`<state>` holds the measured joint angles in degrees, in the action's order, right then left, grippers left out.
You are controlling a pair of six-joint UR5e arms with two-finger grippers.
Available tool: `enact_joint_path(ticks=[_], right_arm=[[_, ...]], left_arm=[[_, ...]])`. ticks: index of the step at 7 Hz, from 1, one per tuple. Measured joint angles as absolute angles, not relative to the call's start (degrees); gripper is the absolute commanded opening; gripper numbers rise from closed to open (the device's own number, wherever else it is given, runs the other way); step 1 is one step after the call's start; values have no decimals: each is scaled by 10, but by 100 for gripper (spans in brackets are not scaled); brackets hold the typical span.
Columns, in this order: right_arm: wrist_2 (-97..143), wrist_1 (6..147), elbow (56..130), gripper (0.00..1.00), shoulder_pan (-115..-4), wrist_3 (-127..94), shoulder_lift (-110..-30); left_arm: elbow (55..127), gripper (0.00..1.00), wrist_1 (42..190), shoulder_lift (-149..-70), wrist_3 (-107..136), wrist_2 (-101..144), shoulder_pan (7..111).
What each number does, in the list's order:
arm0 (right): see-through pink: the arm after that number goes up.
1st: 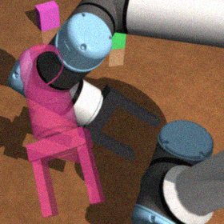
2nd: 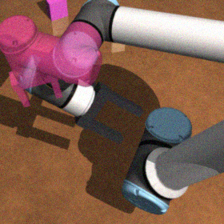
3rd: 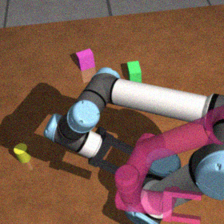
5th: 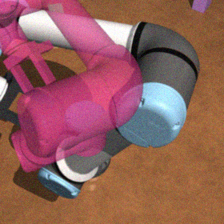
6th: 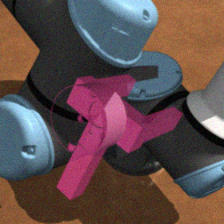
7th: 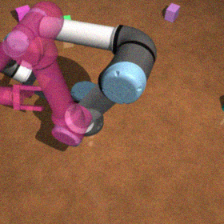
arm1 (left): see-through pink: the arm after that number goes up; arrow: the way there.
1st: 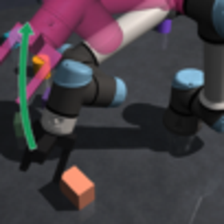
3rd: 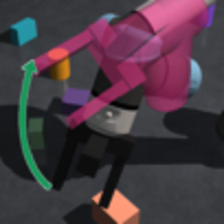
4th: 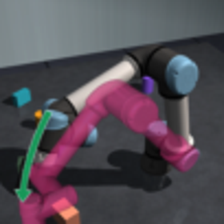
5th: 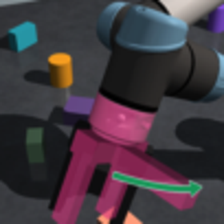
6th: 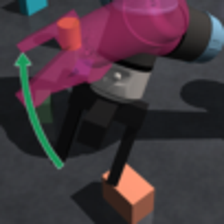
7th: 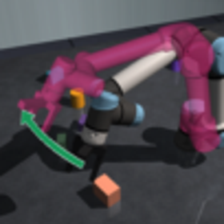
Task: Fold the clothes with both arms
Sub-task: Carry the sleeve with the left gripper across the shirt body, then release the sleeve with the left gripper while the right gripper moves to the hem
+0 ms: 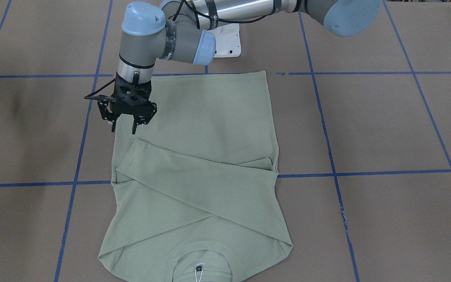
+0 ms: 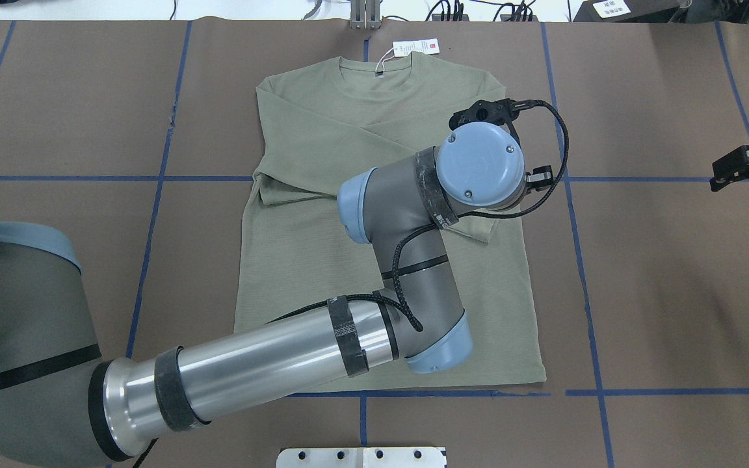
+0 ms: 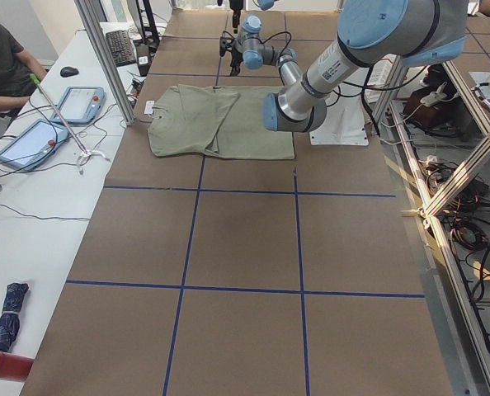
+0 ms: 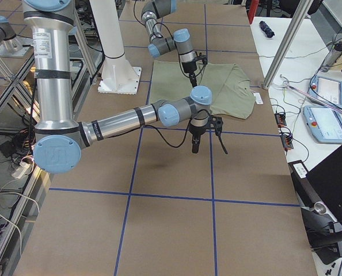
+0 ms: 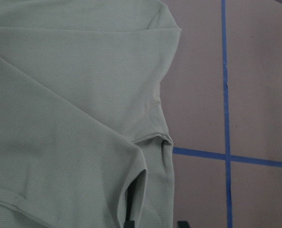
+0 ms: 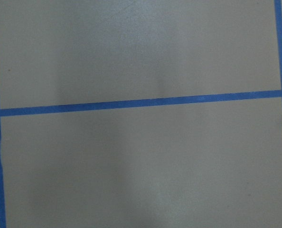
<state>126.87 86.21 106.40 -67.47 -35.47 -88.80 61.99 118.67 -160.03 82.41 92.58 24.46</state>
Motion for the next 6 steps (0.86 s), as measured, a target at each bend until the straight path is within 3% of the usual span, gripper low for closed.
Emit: enact_joint_path(ticks=[3, 4, 6], right_arm=[[1275, 853, 1085, 100, -662, -386, -886], [1271, 835, 1101, 100, -636, -432, -887], [1237, 795, 1143, 100, -545, -566, -892]], left_arm=[[647, 99, 1187, -1558, 751, 931, 271], [707, 99, 1160, -1513, 722, 953, 289], [895, 99, 1071, -1386, 646, 990, 320]])
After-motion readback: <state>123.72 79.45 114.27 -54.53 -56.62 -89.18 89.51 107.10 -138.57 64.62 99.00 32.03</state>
